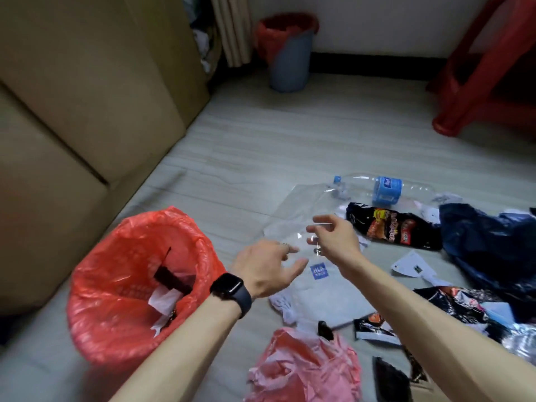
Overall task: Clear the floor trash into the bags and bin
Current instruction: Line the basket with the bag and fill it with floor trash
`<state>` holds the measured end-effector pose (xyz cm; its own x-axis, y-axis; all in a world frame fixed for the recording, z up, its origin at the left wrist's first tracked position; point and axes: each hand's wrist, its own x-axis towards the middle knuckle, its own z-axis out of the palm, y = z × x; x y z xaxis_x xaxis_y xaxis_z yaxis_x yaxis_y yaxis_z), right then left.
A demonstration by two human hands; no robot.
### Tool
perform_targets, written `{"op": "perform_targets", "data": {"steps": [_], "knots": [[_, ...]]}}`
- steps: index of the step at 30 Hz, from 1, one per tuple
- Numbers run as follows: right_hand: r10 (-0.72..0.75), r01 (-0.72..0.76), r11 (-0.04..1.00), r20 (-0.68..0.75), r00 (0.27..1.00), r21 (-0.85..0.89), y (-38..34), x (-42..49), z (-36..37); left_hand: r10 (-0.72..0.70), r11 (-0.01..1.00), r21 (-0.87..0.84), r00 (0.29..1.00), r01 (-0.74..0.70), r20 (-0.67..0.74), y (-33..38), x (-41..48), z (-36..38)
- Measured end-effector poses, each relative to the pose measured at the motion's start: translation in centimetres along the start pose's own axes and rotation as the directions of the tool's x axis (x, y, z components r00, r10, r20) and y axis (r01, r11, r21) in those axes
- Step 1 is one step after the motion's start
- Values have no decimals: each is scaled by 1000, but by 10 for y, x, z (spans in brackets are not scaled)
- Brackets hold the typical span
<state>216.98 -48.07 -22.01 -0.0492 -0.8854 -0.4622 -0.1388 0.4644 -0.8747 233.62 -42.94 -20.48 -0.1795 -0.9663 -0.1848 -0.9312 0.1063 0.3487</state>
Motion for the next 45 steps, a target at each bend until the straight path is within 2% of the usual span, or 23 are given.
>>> {"op": "perform_targets", "data": {"steps": [2,4,5,7,11,14,15,17,20,22,24,26,29,32,36,39,41,43,45], "knots": [[-64,63,998,48,997,28,-23,-17,-5,-149,953,-284,978,103,-147,-20,-9,-36],[-149,144,988,142,979,50,-43,-33,-14,-337,881,-431,899,197,-279,-50,-13,-72],[-195,185,980,191,962,71,-51,-41,-17,-418,838,-478,872,263,-254,-64,-16,-88],[-259,227,964,287,922,139,-67,-54,-21,-505,733,-577,856,359,-110,-84,-21,-109],[-275,184,954,443,853,238,-94,-75,-12,-535,572,-724,844,386,28,-88,-37,-118],[-282,160,946,478,832,281,-103,-83,-3,-515,335,-815,816,473,262,-78,-51,-114],[-276,141,944,481,832,297,-104,-85,0,-496,291,-834,819,469,288,-76,-57,-111],[-264,122,942,469,843,312,-103,-86,5,-515,198,-919,834,342,199,-77,-64,-105],[-324,294,946,327,888,139,-93,-86,9,-616,77,-992,787,100,31,-89,-77,-109],[-390,405,914,257,884,-7,-85,-84,11,-606,126,-990,795,68,-23,-95,-92,-114],[-441,485,869,289,850,-101,-80,-84,18,-581,201,-979,810,47,-80,-104,-109,-118],[-467,534,835,344,815,-132,-79,-82,30,-566,271,-962,812,17,-144,-110,-125,-127],[-457,522,850,395,797,-69,-79,-78,47,-555,379,-926,800,-1,-228,-120,-144,-142],[-438,510,857,413,799,-77,-80,-75,59,-528,417,-908,824,40,-206,-134,-163,-153],[-477,581,789,399,783,-198,-88,-79,71,-459,621,-765,871,171,-177,-152,-186,-165],[-589,692,661,372,718,-289,-94,-87,81,-494,789,-535,830,302,-261,-162,-198,-168],[-677,747,585,318,664,-315,-98,-89,89,-515,837,-411,776,362,-364,-166,-202,-169],[-707,747,595,247,662,-296,-103,-89,97,-516,841,-425,734,335,-441,-169,-203,-170],[-647,690,703,245,722,-174,-109,-90,107,-533,810,-525,701,261,-474,-168,-199,-173]]}}
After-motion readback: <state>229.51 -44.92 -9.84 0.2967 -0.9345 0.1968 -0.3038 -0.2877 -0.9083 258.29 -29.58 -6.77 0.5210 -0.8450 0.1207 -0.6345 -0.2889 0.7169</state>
